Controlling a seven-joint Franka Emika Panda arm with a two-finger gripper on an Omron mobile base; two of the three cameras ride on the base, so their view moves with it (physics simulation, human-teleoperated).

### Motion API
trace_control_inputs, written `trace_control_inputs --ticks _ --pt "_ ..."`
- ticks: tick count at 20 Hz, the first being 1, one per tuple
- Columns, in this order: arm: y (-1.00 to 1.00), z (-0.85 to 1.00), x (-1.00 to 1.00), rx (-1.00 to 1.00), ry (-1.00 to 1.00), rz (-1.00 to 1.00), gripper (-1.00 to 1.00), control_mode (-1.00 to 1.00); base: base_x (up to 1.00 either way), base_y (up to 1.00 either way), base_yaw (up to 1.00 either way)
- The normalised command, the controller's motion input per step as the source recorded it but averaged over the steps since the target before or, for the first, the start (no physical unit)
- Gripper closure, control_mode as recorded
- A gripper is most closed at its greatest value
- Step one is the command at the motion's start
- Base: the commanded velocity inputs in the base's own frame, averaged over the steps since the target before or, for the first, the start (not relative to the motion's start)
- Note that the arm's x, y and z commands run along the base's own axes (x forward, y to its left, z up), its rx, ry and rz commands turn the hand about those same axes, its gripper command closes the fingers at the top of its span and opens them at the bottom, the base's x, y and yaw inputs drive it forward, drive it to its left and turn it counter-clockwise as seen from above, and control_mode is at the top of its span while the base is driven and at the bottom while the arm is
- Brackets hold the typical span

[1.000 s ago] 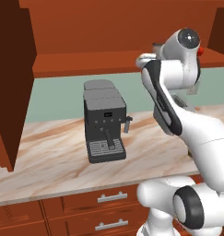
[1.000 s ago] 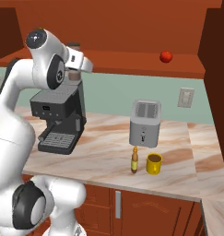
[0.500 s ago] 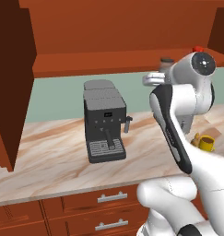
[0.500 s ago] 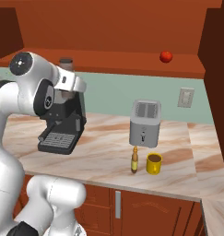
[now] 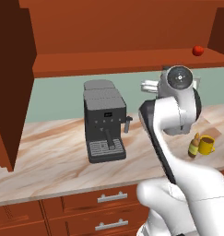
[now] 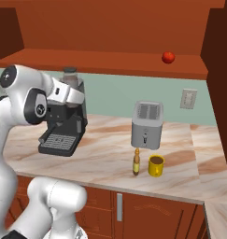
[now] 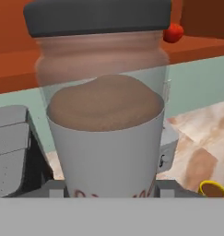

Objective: Pick the cinnamon and honey bottle from the cabinet and place them next to the mug.

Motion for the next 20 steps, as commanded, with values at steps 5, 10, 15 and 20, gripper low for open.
trace_control_inputs --ticks 5,10,15,20 --pt "-0.18 -0.38 0.0 -0.01 0.0 -0.43 1.0 -1.0 0.0 0.0 0.0" --pt "-0.34 -0.34 0.0 0.0 -0.03 -0.44 1.0 -1.0 0.0 0.0 0.0" --pt "-0.29 -0.12 0.01 0.0 -0.08 -0.33 1.0 -1.0 0.0 0.0 0.0" --pt "-0.17 -0.02 0.0 0.0 -0.04 -0.04 1.0 -1.0 0.0 0.0 0.0"
